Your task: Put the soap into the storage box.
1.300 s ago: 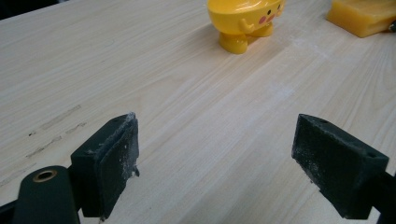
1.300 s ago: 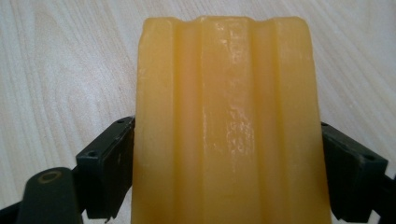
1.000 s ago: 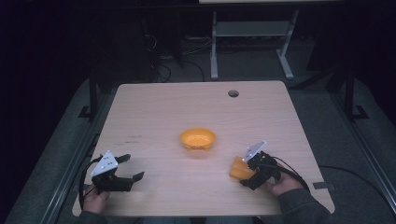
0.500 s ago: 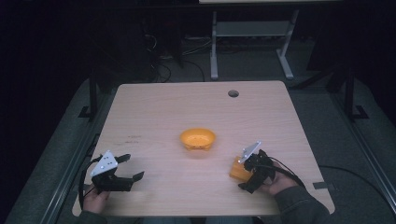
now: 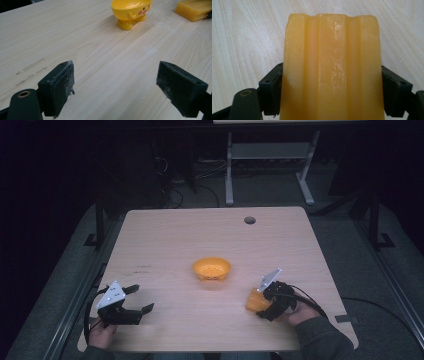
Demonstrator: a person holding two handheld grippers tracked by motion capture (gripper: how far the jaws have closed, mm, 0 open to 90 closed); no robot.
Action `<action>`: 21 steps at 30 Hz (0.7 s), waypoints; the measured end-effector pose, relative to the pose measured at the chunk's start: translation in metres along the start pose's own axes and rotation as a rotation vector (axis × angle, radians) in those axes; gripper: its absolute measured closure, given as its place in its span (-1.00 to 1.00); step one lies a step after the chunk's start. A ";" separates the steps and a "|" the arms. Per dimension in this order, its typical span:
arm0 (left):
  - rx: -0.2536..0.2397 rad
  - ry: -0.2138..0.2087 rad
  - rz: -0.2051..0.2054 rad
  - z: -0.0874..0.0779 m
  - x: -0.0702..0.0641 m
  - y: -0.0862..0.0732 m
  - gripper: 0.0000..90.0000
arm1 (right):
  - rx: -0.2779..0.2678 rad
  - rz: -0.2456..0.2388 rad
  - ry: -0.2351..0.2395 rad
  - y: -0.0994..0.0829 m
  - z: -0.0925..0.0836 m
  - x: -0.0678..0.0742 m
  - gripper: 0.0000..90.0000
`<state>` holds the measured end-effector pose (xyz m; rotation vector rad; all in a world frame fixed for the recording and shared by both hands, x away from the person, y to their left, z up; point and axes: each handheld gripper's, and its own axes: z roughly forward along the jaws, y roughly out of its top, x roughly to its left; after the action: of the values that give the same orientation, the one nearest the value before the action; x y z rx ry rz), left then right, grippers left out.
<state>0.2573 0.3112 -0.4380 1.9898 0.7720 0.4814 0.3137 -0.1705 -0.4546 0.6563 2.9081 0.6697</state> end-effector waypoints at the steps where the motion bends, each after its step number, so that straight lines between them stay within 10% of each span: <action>1: -0.001 0.000 0.000 0.000 0.000 0.000 -0.68 | 0.003 -0.003 -0.001 0.000 0.000 0.000 -0.55; 21: -0.002 0.001 0.000 -0.001 0.001 0.000 -0.68 | -0.057 -0.069 0.025 0.028 -0.021 -0.008 -0.54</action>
<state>0.2574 0.3119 -0.4373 1.9874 0.7725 0.4832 0.3284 -0.1598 -0.4238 0.5421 2.9070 0.7544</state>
